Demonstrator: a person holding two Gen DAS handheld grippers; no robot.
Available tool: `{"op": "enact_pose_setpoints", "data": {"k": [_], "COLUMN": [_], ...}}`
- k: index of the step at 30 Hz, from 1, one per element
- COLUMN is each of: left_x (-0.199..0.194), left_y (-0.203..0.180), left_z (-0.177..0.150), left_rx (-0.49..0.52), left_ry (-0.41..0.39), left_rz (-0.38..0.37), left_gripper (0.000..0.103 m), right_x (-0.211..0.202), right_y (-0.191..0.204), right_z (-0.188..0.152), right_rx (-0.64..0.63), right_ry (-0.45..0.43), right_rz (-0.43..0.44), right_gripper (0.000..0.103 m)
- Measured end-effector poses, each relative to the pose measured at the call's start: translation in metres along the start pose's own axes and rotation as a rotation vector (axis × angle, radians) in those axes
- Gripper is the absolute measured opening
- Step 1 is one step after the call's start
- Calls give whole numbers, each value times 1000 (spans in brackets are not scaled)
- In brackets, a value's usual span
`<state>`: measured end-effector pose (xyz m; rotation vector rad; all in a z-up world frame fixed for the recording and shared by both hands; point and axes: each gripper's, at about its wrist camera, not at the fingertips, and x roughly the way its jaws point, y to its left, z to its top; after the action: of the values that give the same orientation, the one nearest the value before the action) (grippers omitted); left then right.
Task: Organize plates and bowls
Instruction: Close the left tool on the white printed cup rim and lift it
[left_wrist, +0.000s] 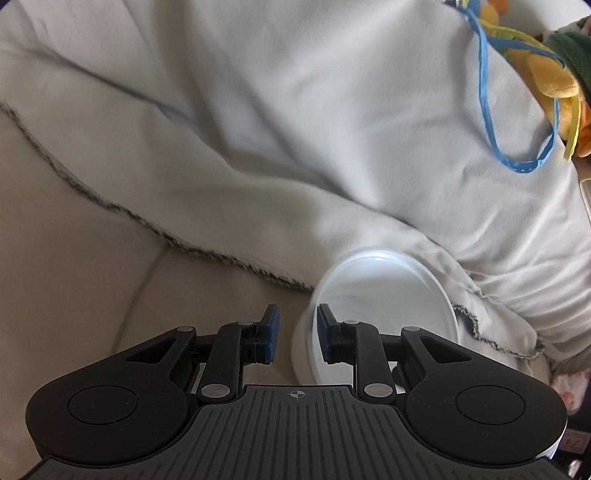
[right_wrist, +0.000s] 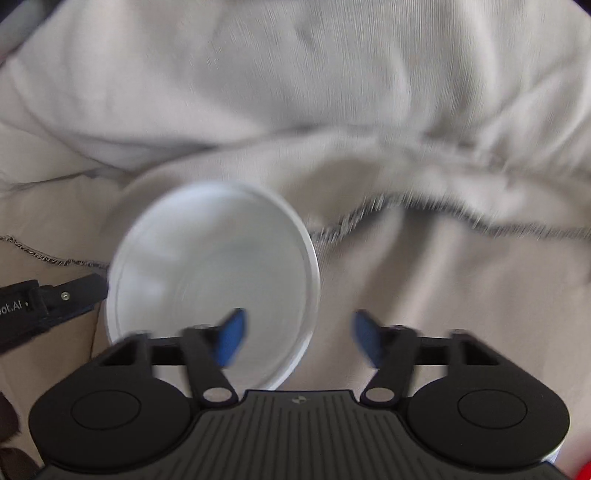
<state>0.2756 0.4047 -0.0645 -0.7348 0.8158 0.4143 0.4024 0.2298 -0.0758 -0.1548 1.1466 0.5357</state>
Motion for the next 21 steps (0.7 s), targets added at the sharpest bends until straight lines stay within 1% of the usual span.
{"op": "enact_pose_setpoints", "data": {"k": [1, 4, 6, 7, 8, 10, 13, 16, 18, 20, 21], "left_x": [4, 10, 13, 12, 11, 5, -4, -4, 2, 9, 12], "left_y": [0, -3, -11, -15, -21, -34, -56, -77, -96, -116, -123], "left_z": [-1, -3, -5, -7, -9, -14, -25, -41, -54, -69, -77], "left_rx": [-5, -22, -5, 3, 16, 51, 78, 86, 123, 180, 204], "left_ry": [8, 26, 39, 39, 32, 13, 0, 47, 84, 116, 130], "left_rz": [-13, -65, -93, -102, -102, -121, -210, -297, -307, -285, -274], "left_gripper": [25, 25, 26, 27, 26, 26, 25, 25, 24, 26, 24], "right_x": [4, 4, -4, -8, -12, -25, -49, -68, -72, -72, -70], "right_y": [-4, -10, -14, -16, -19, -27, -48, -77, -102, -129, -140], "right_z": [-2, -8, -11, -11, -12, -14, -20, -34, -42, -49, -52], "right_rx": [18, 24, 12, 9, 8, 2, -20, -35, -18, 42, 66], "right_ry": [22, 29, 19, 18, 15, -23, -99, -144, -146, -130, -119], "right_rz": [21, 60, 79, 95, 106, 105, 95, 55, 33, 32, 37], "right_gripper": [37, 28, 25, 22, 22, 22, 22, 22, 22, 22, 23]}}
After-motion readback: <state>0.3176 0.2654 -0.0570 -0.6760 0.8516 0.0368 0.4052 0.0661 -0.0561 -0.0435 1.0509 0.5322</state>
